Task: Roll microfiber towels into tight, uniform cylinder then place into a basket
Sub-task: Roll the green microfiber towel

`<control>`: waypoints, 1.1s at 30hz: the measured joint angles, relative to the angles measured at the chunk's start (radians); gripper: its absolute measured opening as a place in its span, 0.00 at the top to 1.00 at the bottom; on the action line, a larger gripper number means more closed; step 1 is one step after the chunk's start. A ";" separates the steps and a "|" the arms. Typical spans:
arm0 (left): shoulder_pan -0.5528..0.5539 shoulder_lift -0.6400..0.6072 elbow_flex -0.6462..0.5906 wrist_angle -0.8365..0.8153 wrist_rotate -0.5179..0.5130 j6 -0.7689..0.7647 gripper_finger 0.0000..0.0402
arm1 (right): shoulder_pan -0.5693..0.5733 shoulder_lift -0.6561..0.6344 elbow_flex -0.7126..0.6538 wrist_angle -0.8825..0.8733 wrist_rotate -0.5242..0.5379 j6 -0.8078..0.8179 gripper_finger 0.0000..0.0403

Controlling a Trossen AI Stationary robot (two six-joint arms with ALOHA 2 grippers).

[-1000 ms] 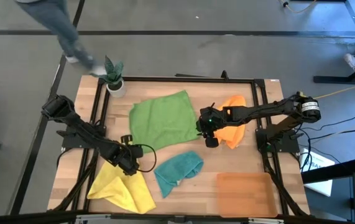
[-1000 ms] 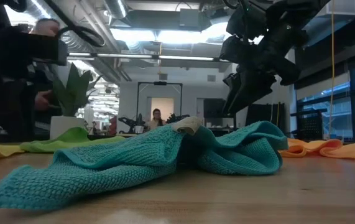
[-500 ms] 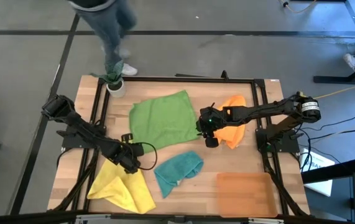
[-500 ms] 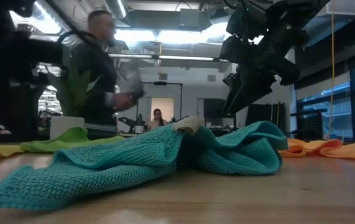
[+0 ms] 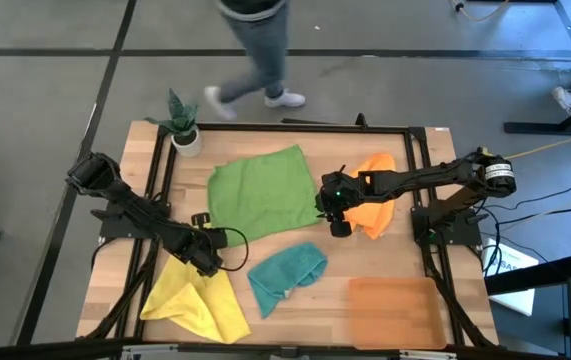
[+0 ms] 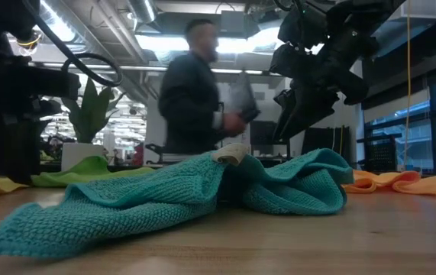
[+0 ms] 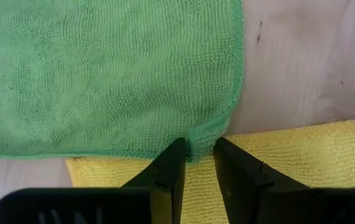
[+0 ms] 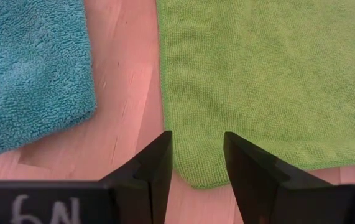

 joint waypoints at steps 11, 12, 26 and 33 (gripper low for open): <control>0.000 0.000 0.015 0.002 -0.005 0.005 0.98 | 0.000 0.000 0.000 0.006 0.000 0.000 0.64; 0.000 0.000 0.017 0.002 -0.005 0.006 0.99 | 0.000 0.000 0.000 0.010 0.000 0.000 0.64; 0.025 -0.054 0.022 -0.025 -0.051 0.009 1.00 | 0.000 0.000 0.000 0.009 0.000 0.002 0.64; 0.133 -0.110 0.037 -0.019 -0.088 0.185 1.00 | -0.001 -0.009 0.001 0.005 0.002 0.001 0.64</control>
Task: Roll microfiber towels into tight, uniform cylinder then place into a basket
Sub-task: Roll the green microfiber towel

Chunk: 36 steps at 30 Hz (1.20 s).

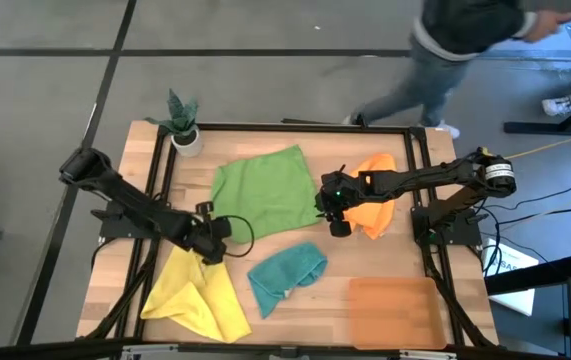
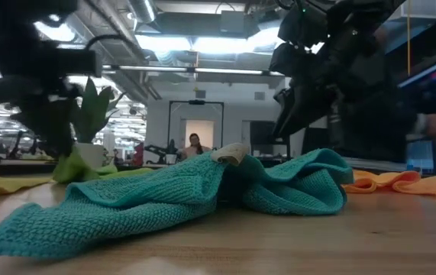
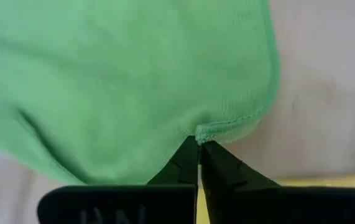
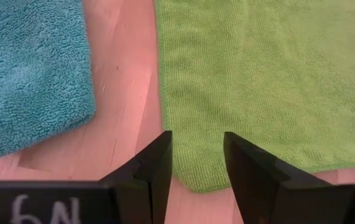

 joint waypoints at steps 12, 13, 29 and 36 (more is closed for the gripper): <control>0.314 0.008 0.096 0.297 0.069 0.563 1.00 | -0.001 -0.134 0.001 -0.076 0.061 0.051 0.64; 0.341 0.016 0.097 0.342 0.093 0.608 1.00 | -0.001 -0.142 0.001 -0.083 0.061 0.056 0.64; 0.535 0.299 0.187 0.854 0.312 0.942 1.00 | -0.001 -0.162 0.001 -0.140 0.062 0.083 0.64; 0.533 0.438 0.370 0.848 0.325 1.061 1.00 | -0.001 -0.162 0.001 -0.153 0.063 0.082 0.64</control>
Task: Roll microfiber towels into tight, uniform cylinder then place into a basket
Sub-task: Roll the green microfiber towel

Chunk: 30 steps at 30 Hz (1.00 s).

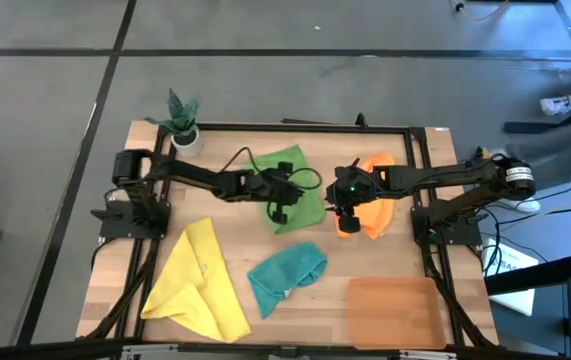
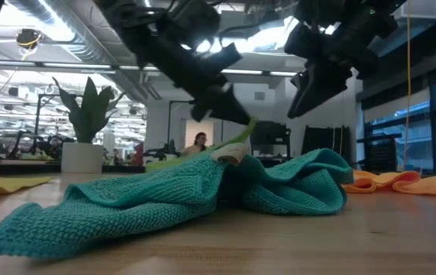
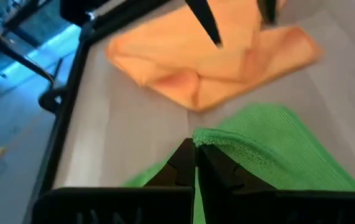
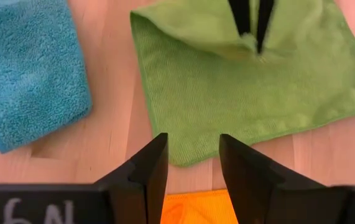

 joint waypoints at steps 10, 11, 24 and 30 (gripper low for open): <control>0.000 0.079 0.094 -0.007 0.074 0.070 1.00 | 0.000 -0.009 0.000 -0.044 0.001 0.000 0.64; 0.000 0.081 0.094 -0.009 0.075 0.070 1.00 | 0.000 -0.014 -0.001 -0.045 0.001 0.000 0.64; -0.005 0.081 0.109 0.069 0.075 0.115 1.00 | 0.000 -0.082 -0.001 -0.045 0.000 0.026 0.64; -0.006 0.123 0.158 0.053 0.075 0.115 1.00 | 0.000 -0.082 -0.001 -0.047 0.066 0.029 0.64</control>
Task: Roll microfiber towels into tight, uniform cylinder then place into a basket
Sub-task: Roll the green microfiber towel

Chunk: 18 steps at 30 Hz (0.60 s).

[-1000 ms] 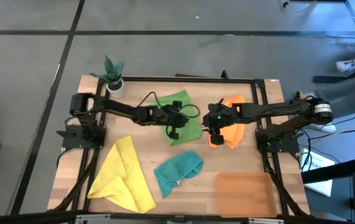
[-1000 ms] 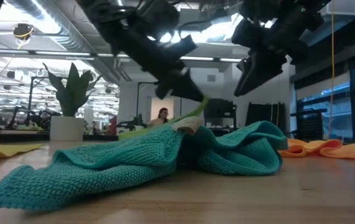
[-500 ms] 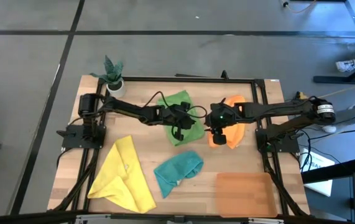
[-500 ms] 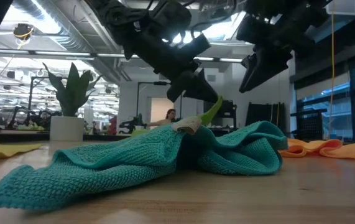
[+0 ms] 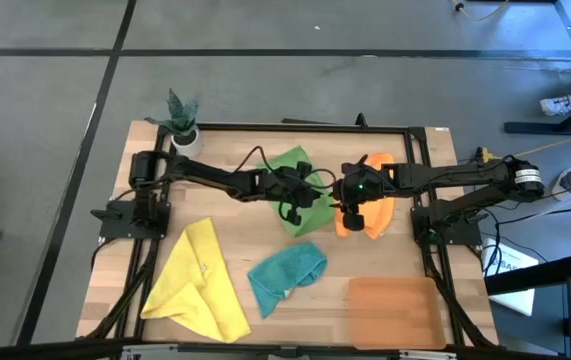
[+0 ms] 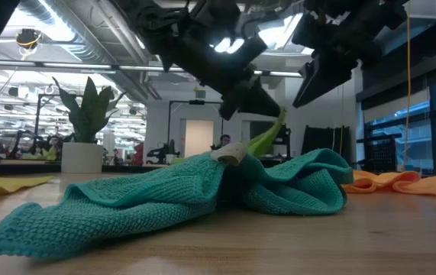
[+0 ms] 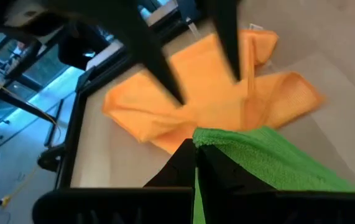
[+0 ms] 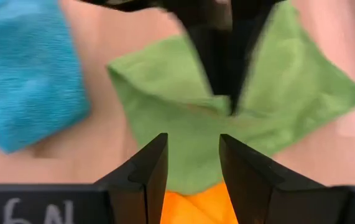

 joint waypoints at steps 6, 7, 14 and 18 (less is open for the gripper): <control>-0.003 0.090 0.066 0.003 0.000 0.001 1.00 | 0.000 0.000 0.000 -0.013 0.038 0.001 0.64; -0.003 0.100 0.078 -0.002 0.004 0.001 1.00 | 0.000 0.000 0.000 -0.014 0.038 0.001 0.64; -0.003 0.186 0.143 0.000 0.051 0.000 1.00 | 0.000 0.000 0.000 -0.050 0.038 0.002 0.64; -0.003 0.192 0.145 -0.001 0.038 -0.009 1.00 | 0.000 0.000 0.000 -0.060 0.038 0.025 0.64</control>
